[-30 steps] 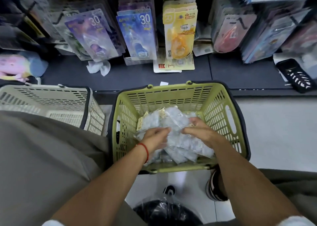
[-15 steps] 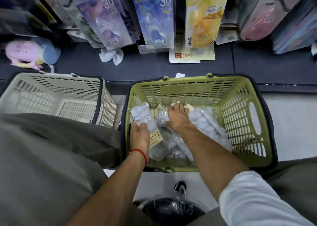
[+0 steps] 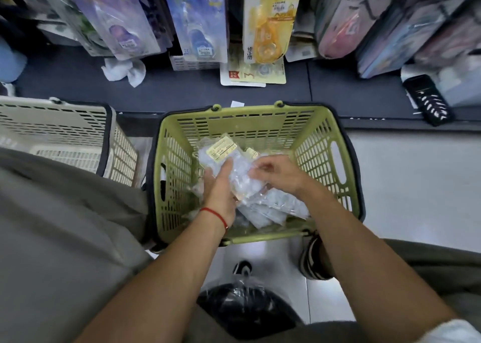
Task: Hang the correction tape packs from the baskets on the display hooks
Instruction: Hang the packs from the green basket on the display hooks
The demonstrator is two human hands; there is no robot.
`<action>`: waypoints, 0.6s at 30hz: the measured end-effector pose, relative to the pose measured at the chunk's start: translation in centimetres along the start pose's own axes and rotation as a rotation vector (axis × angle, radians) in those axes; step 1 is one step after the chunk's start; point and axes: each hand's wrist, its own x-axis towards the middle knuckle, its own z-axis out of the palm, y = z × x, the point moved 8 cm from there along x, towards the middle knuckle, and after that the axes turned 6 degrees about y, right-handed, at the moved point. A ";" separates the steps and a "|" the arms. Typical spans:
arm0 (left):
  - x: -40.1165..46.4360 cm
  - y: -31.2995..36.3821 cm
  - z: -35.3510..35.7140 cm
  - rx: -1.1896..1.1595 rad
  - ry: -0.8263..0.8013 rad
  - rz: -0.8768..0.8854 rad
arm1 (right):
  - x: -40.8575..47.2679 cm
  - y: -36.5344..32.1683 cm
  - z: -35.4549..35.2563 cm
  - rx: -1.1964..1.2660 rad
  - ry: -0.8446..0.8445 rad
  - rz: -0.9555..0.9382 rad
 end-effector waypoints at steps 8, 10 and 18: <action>0.6 0.2 -2.7 0.136 0.114 0.057 | -2.4 6.7 -2.2 -0.973 -0.111 0.107; 0.5 0.8 -3.3 0.112 0.118 0.076 | -2.5 6.7 -2.2 -0.928 -0.068 0.098; -0.7 2.0 -3.5 0.200 0.115 0.165 | -3.6 0.8 -8.3 0.191 0.254 0.188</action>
